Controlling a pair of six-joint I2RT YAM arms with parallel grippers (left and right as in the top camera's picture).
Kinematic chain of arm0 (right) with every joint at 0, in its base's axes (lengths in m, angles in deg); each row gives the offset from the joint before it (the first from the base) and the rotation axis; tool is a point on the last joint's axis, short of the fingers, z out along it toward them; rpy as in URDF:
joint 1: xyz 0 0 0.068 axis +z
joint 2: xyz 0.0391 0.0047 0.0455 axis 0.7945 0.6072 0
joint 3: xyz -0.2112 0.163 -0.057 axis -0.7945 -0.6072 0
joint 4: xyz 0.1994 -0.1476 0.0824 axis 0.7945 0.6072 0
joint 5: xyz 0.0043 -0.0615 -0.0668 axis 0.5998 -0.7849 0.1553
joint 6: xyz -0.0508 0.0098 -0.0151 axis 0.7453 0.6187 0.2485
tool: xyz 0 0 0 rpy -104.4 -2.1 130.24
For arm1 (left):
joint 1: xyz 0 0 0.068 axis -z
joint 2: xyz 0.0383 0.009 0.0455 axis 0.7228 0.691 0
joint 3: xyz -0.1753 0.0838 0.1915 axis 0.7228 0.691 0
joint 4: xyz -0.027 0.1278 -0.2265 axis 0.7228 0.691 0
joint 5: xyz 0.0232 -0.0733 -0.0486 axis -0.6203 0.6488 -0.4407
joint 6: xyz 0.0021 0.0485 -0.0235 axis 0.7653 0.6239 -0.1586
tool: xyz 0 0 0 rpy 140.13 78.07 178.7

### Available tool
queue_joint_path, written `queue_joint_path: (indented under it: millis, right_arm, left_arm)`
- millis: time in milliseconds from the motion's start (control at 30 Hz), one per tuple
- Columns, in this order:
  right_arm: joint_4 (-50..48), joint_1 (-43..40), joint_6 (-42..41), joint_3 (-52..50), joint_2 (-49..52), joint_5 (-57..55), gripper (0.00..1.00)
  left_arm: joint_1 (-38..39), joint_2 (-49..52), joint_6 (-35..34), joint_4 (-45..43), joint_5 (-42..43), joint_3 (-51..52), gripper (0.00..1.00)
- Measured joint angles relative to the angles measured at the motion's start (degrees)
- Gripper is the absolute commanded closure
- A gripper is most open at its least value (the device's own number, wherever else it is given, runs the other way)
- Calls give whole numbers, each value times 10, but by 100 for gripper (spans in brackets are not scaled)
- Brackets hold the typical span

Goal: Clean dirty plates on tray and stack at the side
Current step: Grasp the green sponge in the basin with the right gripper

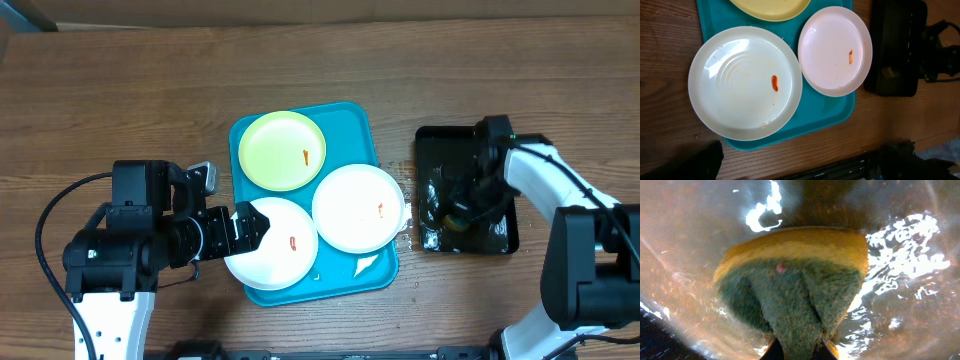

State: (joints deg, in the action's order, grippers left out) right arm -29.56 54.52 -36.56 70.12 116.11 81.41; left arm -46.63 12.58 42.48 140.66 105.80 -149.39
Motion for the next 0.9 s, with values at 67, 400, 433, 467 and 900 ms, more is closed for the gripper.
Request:
queue_joint_path:
  millis: [67,400,433,467,900]
  right_arm:
    - [26,0,19,34,1,0,54]
    - [-10,1,35,75,1,-23,41]
    - [-28,1,30,67,1,-27,45]
    - [-38,1,26,59,1,-30,47]
    - [-57,0,-18,7,1,-36,96]
  left_arm:
    - [0,0,0,0,0,0,0]
    - [0,0,0,0,0,0,0]
    - [0,0,0,0,0,0,0]
    - [0,0,0,0,0,0,0]
    - [0,0,0,0,0,0,0]
